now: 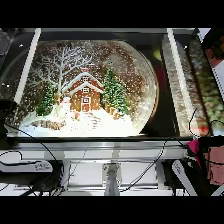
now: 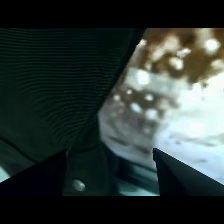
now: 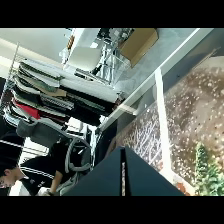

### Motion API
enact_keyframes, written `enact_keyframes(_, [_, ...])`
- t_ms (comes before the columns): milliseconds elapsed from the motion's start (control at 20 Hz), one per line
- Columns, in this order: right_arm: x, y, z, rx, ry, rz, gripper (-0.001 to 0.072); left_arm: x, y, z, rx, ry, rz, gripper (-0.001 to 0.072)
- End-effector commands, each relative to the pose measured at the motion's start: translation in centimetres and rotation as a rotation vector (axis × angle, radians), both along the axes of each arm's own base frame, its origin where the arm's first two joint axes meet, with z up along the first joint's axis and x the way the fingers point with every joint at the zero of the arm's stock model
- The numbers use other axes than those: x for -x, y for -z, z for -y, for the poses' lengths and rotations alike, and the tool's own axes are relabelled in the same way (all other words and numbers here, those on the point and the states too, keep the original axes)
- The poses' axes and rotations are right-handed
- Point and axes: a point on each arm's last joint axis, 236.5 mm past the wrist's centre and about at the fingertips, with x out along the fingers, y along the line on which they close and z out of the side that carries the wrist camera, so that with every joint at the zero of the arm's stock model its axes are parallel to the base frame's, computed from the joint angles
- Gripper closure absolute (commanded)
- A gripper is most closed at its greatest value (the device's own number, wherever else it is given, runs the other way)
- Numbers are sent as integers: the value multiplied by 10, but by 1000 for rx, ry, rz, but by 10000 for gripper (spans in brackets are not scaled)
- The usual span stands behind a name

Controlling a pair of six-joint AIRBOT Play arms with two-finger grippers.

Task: Fold the clothes and pants, and hang the long-sleeved shirts on hangers.

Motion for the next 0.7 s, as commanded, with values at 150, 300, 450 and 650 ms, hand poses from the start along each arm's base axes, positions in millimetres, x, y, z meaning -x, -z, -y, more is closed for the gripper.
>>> enact_keyframes(150, [0,0,0,-1,-1,0,683,16,12,-43,-174,129,-251,109])
enact_keyframes(300, [0,0,0,-1,-1,0,683,17,22,-42,-161,134,-272,109])
enact_keyframes(450, [0,0,0,-1,0,0,683,18,29,-43,-155,138,-290,110])
enact_keyframes(650, [0,0,0,-1,-1,0,683,10,39,-48,-169,170,-290,223])
